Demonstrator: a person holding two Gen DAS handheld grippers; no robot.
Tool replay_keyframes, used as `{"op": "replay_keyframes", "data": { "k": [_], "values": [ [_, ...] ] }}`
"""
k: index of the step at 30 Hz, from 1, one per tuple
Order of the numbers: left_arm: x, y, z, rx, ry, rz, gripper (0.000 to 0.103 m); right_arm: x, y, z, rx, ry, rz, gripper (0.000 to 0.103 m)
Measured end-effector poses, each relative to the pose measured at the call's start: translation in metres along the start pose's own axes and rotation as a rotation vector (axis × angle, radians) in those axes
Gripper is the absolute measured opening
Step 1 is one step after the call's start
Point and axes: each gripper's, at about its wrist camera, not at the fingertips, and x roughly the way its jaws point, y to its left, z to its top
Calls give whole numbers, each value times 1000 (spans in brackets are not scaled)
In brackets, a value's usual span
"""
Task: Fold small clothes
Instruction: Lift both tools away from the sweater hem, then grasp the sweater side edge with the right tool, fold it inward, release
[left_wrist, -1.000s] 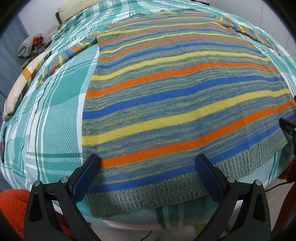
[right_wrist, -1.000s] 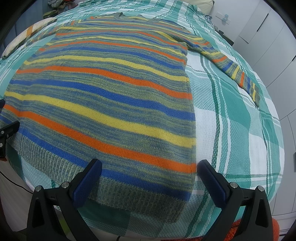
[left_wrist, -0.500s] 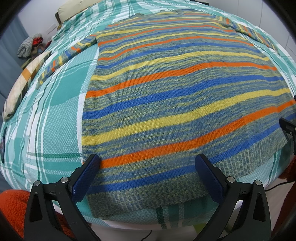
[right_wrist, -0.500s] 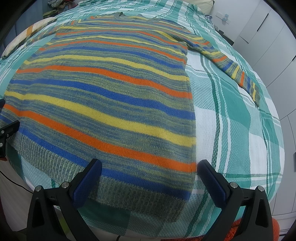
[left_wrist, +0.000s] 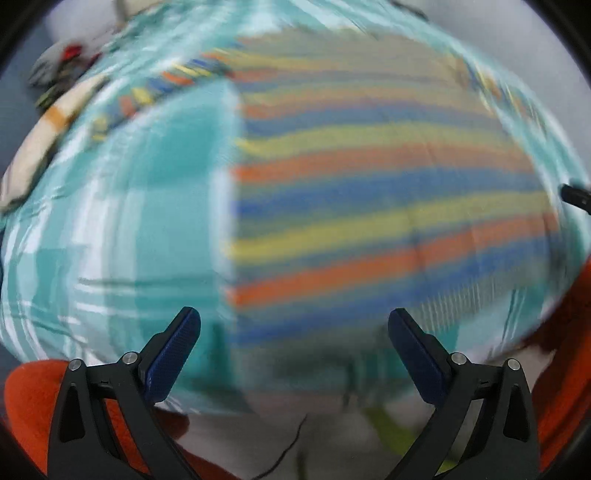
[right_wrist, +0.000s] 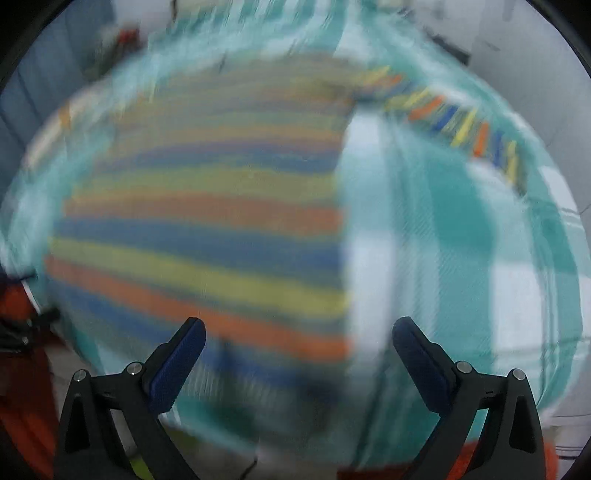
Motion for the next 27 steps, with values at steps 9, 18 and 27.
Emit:
{"op": "replay_keyframes", "data": {
  "k": [9, 18, 27],
  "values": [
    [13, 109, 59, -392, -162, 75, 102, 36, -265, 31, 972, -297, 286, 78],
    [40, 129, 23, -496, -96, 128, 102, 77, -332, 72, 901, -216, 354, 55],
    [41, 117, 25, -431, -103, 168, 102, 32, -310, 102, 757, -295, 230, 4]
  ]
}}
